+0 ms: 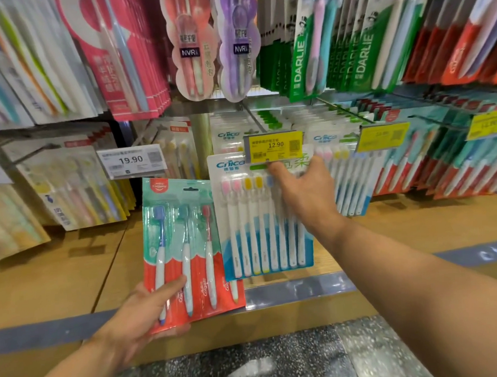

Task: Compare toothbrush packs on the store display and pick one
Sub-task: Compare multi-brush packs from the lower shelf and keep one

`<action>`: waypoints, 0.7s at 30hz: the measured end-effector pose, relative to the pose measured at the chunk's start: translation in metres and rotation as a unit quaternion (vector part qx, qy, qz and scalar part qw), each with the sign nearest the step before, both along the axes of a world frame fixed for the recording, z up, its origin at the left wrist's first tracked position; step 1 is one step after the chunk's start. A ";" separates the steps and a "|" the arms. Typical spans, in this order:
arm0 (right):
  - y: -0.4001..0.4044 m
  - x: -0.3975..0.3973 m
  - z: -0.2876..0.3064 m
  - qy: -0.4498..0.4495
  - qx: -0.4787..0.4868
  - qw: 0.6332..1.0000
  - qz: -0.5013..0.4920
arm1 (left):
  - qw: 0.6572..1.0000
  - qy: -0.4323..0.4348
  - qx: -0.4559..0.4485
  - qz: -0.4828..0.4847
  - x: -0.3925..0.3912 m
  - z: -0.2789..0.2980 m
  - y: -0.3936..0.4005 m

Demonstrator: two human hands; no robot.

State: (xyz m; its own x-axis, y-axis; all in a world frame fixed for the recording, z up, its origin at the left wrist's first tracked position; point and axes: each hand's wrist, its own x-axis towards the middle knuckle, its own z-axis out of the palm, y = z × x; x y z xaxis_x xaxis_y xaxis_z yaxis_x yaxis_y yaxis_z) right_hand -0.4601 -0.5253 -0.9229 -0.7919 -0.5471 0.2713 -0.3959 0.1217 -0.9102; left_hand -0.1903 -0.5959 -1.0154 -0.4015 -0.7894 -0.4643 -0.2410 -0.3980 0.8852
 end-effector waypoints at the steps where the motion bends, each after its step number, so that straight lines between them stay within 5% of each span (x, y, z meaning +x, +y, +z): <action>1: -0.001 -0.002 -0.001 0.002 -0.001 1.000 -0.001 | 1.000 0.002 -0.001 0.001 0.001 -0.001 -0.001; 21: -0.023 -0.015 -0.008 -0.040 -0.072 0.996 0.015 | 0.999 0.020 -0.023 -0.023 0.003 -0.012 -0.013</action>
